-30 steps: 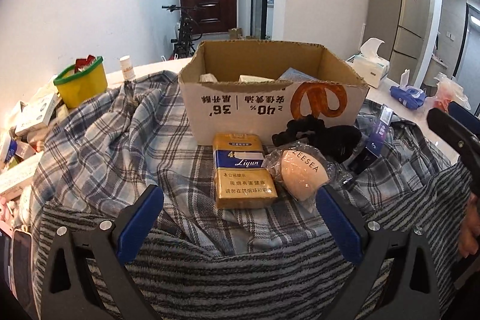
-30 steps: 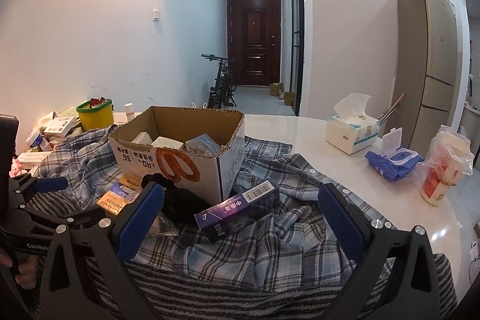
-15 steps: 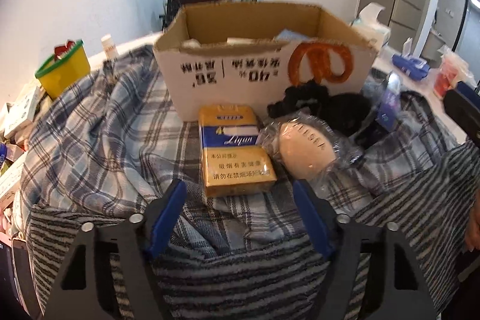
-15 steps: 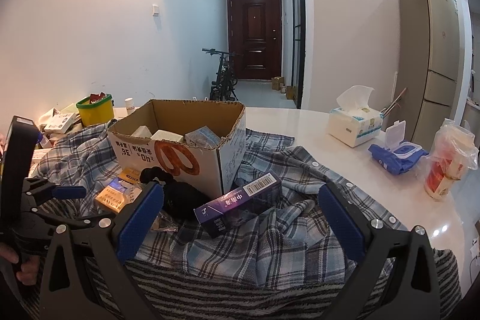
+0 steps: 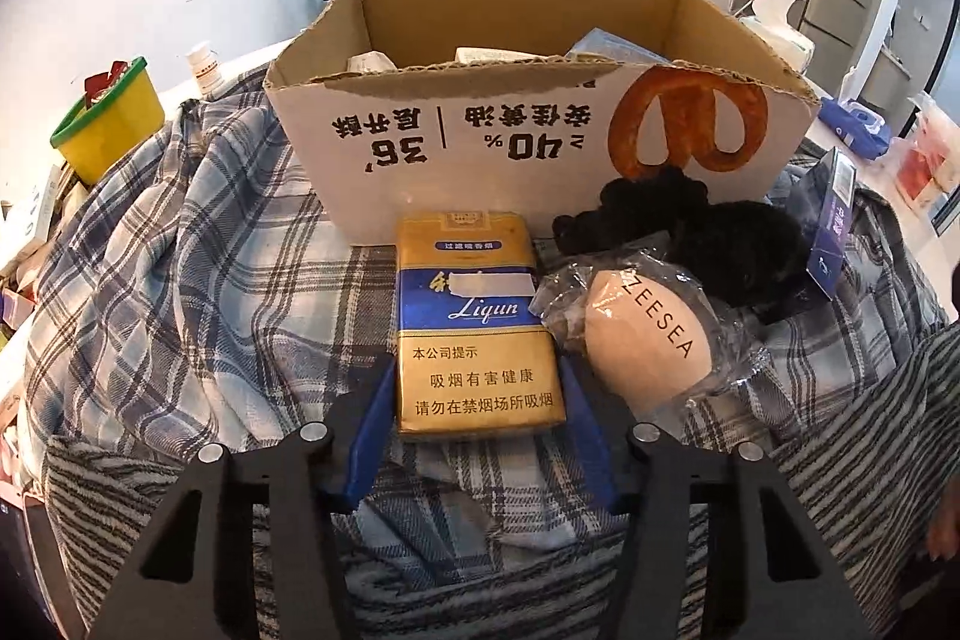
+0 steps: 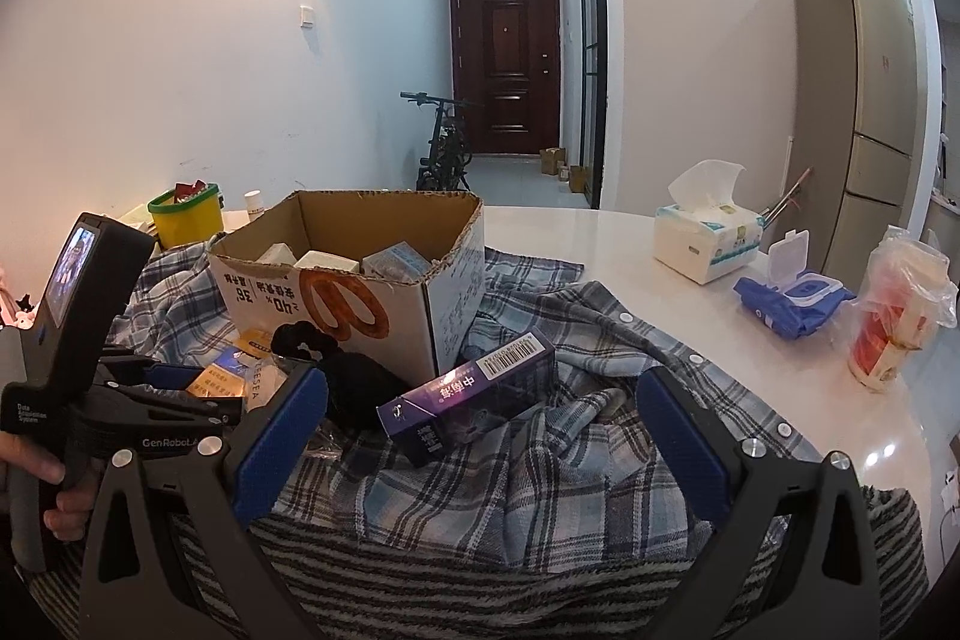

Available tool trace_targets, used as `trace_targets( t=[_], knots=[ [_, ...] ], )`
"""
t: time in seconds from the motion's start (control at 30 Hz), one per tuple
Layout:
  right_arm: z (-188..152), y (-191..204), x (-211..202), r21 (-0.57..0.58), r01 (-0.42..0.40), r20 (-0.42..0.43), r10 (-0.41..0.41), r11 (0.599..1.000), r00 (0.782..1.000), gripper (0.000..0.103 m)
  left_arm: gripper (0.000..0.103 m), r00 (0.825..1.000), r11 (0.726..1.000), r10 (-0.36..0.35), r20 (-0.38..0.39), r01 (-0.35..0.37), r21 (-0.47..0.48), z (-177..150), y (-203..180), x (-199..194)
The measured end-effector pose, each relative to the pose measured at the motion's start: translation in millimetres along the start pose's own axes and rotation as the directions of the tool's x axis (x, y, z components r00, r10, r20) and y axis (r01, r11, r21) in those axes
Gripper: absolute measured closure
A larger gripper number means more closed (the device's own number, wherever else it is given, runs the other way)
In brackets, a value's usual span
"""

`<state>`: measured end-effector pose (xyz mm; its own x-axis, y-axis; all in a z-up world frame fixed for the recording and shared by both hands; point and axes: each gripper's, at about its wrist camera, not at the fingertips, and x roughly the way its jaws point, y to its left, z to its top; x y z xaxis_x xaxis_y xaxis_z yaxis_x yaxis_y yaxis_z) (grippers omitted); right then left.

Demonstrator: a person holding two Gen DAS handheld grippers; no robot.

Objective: Organize objects
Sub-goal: 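Grasp the gold Liqun cigarette pack with the left gripper and lift it, then grasp the wrapped sponge with the right gripper while the left holds the Liqun pack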

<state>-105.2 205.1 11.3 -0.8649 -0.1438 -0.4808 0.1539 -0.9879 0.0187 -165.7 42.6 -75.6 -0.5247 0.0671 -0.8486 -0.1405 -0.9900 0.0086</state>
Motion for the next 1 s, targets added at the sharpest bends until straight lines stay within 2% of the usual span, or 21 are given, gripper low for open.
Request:
trace_targets(
  t=[0.07,0.17,0.3,0.4,0.57,0.67,0.73,1.0],
  knots=[
    [0,-1,2,0.007,0.001,-0.009,-0.001,1.000,1.000,0.000,0.047,0.999,0.999,-0.035,0.036,0.035,-0.012,-2,3,-9],
    [0,-3,1,0.012,-0.001,-0.010,0.001,1.000,1.000,0.000,0.047,0.994,0.999,-0.047,0.098,0.046,0.012,-8,3,-26],
    [1,-4,-4,0.021,0.017,0.001,-0.017,1.000,1.000,0.000,0.047,0.976,0.999,-0.045,0.212,0.044,0.013,-23,6,-53],
    [3,-5,-6,0.048,0.001,0.001,-0.001,0.999,1.000,0.000,0.047,0.950,0.998,-0.060,0.306,0.064,0.000,-35,11,-73],
    [5,5,-10,0.049,-0.019,0.005,0.019,0.999,1.000,0.000,0.047,0.900,0.996,-0.047,0.433,0.073,-0.044,-46,22,-97],
    [5,14,-10,0.028,-0.023,-0.002,0.023,0.999,1.000,0.000,0.047,0.879,0.993,-0.051,0.475,0.095,-0.068,-50,31,-103],
    [4,20,-9,0.014,-0.023,-0.007,0.023,1.000,1.000,0.000,0.047,0.871,0.991,-0.057,0.487,0.109,-0.078,-53,35,-103],
    [-3,40,1,-0.007,-0.046,-0.057,0.045,0.999,0.997,0.000,0.047,0.854,0.978,-0.041,0.519,0.140,-0.153,-60,49,-104]
  ],
)
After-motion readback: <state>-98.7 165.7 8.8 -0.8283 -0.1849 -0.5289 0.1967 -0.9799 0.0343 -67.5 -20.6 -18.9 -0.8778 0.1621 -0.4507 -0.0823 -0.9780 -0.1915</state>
